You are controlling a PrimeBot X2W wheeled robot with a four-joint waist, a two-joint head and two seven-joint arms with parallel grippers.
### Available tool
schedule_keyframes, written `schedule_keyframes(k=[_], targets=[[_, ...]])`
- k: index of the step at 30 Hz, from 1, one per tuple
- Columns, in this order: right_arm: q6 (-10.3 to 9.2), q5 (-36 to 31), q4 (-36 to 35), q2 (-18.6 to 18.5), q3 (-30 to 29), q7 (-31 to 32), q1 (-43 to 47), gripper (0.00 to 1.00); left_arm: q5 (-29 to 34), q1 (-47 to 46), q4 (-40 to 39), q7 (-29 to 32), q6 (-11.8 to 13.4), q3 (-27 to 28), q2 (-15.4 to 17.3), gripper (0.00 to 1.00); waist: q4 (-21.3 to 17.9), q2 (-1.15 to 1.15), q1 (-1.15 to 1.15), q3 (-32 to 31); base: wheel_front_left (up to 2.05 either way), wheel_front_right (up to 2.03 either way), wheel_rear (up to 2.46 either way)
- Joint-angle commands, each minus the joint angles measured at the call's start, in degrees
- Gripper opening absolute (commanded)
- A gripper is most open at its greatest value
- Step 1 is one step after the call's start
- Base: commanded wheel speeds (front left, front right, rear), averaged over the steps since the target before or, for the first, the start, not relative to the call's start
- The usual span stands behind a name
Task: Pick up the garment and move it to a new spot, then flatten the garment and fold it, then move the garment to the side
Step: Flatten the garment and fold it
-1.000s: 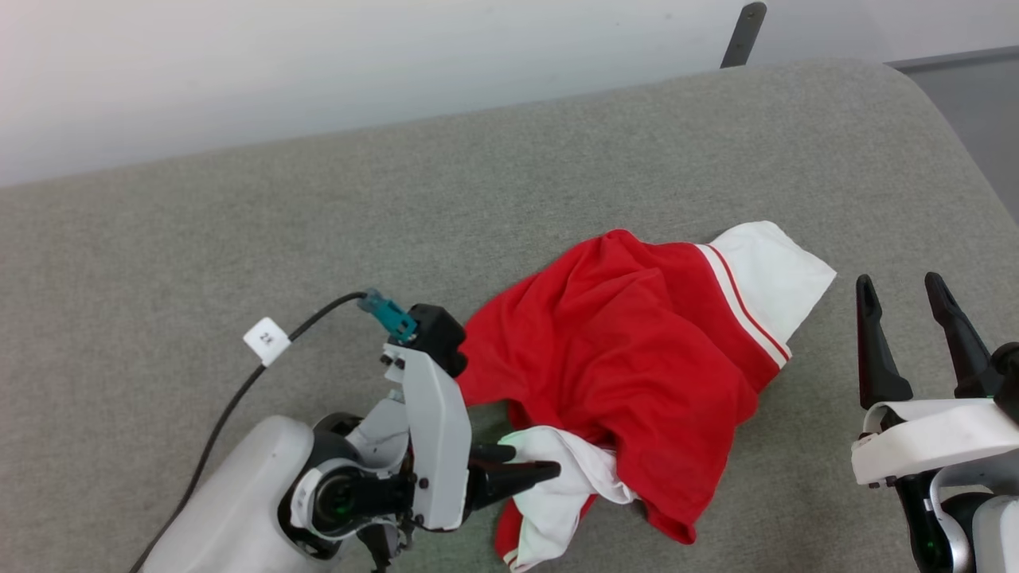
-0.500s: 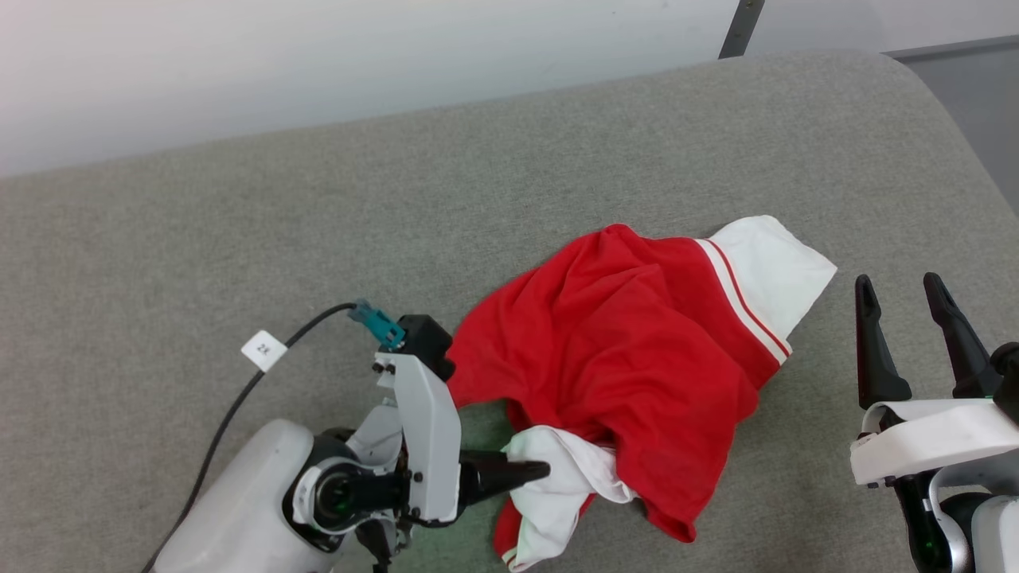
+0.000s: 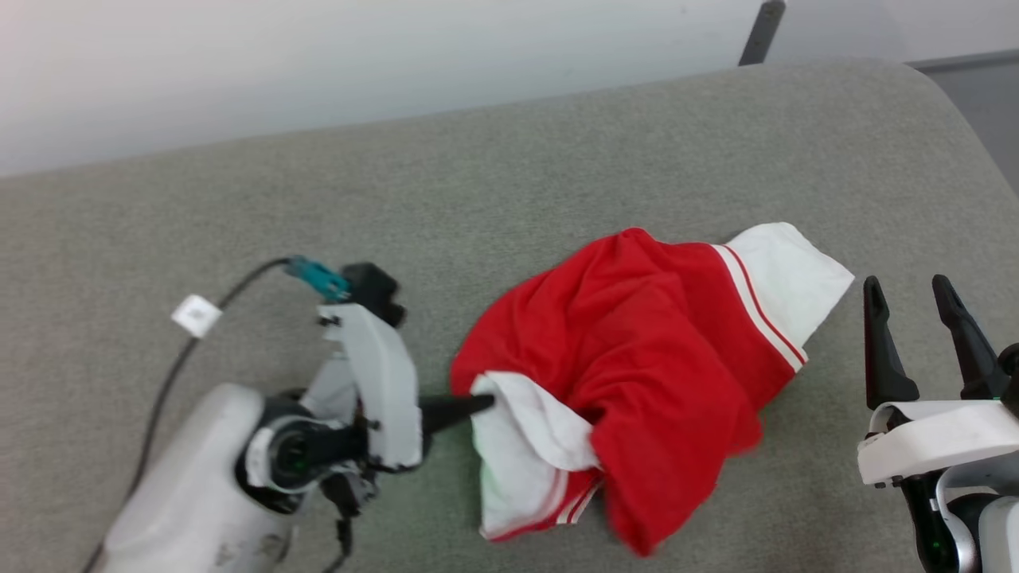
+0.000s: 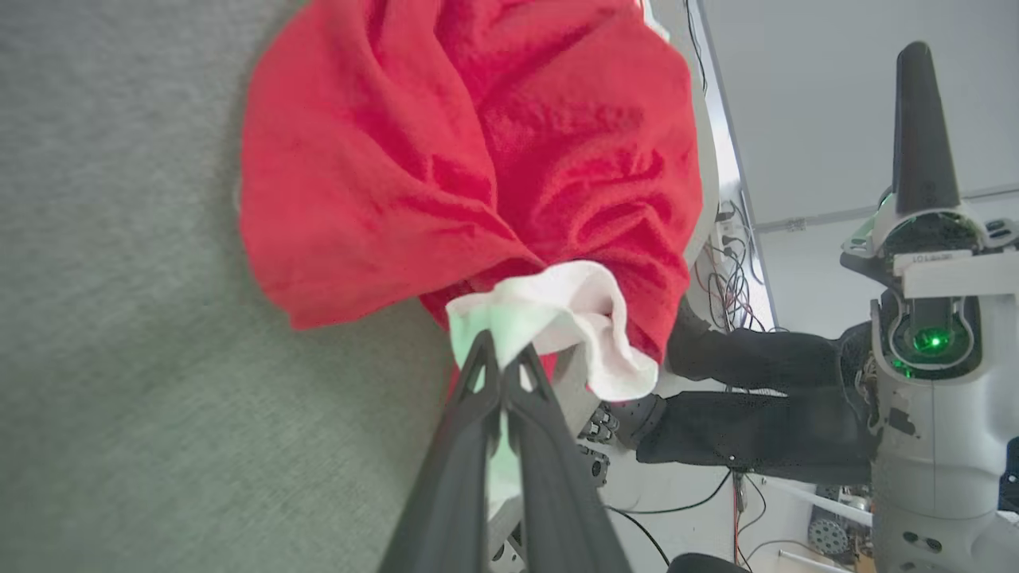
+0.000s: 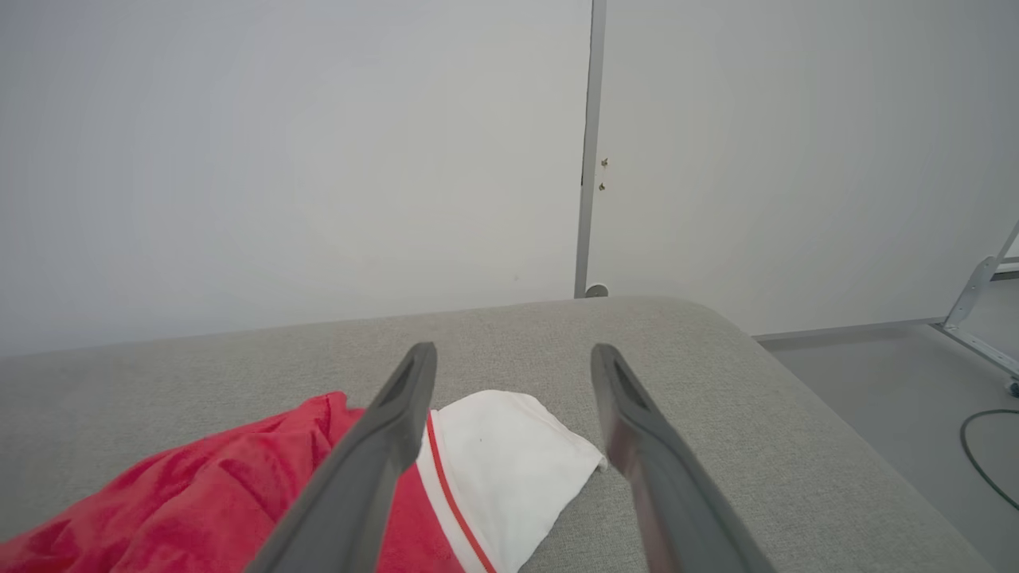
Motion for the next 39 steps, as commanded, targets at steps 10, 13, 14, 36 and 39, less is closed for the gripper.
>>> schedule_keyframes(k=[10, 13, 14, 36, 39], targets=[[-0.04, -0.8, -0.2, -1.5, -0.5, 1.3, 0.0, 1.00, -1.4, 1.4, -2.6, -3.9, 2.0, 7.2, 4.9, 0.00, 4.3, 0.00, 0.00, -2.1, 0.00, 0.00, 0.00], [-0.05, -0.9, 0.0, -2.0, -0.5, 1.7, -0.2, 1.00, -1.7, 2.4, -2.8, -5.9, 2.5, 9.8, 6.3, 0.00, 5.6, 0.00, 0.00, -2.7, 0.00, 0.00, 0.00], [-0.04, -0.8, 0.1, -2.2, -0.6, 1.8, -0.2, 1.00, -1.8, 2.8, -2.8, -6.5, 2.6, 10.4, 6.6, 0.00, 6.1, 0.00, 0.00, -2.9, 0.00, 0.00, 0.00], [-0.05, -0.9, -0.4, -3.4, 0.1, 4.5, 1.1, 1.00, -2.4, 12.3, 7.9, -16.7, -0.7, 18.1, 9.1, 0.12, 10.7, 0.00, 0.00, -5.6, 0.00, 0.00, 0.00], [-0.04, -0.8, -0.1, -3.8, 0.7, 4.4, 1.2, 1.00, -1.8, 12.2, 9.8, -17.9, -1.7, 17.8, 8.7, 0.88, 10.7, 0.00, 0.00, -6.3, 0.00, 0.00, 0.00]])
